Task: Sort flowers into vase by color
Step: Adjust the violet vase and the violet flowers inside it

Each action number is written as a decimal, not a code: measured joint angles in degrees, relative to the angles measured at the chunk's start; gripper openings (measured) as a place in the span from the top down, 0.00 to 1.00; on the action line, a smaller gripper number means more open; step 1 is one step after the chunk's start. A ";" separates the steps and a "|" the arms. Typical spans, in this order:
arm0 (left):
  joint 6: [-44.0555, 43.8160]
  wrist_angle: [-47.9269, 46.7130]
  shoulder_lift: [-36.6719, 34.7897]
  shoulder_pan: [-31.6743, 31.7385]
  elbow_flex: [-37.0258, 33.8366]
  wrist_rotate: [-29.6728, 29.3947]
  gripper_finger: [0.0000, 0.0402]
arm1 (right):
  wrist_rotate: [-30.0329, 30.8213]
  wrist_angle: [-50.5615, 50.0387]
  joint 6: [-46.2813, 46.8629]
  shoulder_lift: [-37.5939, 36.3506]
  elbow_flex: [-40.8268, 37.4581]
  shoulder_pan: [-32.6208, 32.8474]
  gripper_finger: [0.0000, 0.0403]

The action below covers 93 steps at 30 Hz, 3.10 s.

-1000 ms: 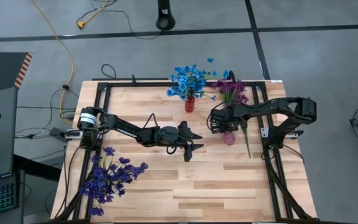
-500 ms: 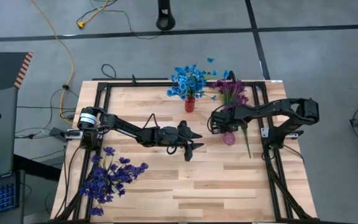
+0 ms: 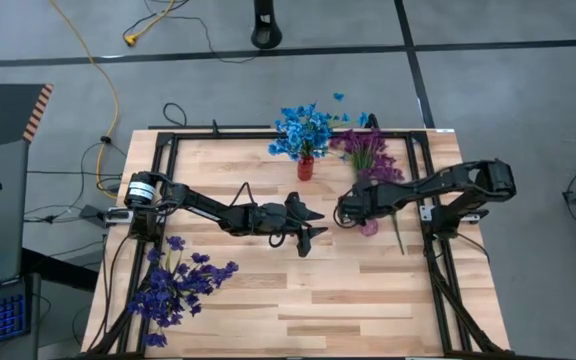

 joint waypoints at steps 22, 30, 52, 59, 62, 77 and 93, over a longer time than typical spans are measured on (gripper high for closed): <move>-0.22 -6.50 -2.31 1.93 0.00 -2.76 0.57 | 9.72 -0.19 2.13 -1.36 -0.02 7.04 0.63; 1.01 -8.09 -3.23 1.95 0.00 -5.39 0.57 | 14.38 -0.63 2.11 -7.89 -0.02 8.65 0.63; 2.51 -12.80 -6.45 1.97 0.00 -8.80 0.57 | 29.24 -10.87 14.46 -15.72 -0.02 17.35 0.63; 2.47 -13.03 -6.45 1.97 0.00 -8.82 0.57 | 32.35 -14.95 19.92 -15.74 -0.02 19.27 0.63; 2.49 -12.99 -6.45 1.97 0.00 -8.88 0.57 | 32.56 -14.91 20.13 -15.73 -0.02 19.92 0.63; 2.49 -13.01 -6.43 1.97 0.00 -8.99 0.57 | 42.37 -19.66 25.07 -16.21 0.00 21.65 0.63; 4.44 -12.51 -6.99 1.97 0.00 -10.50 0.57 | 59.49 -24.49 22.71 -25.79 0.00 27.23 0.63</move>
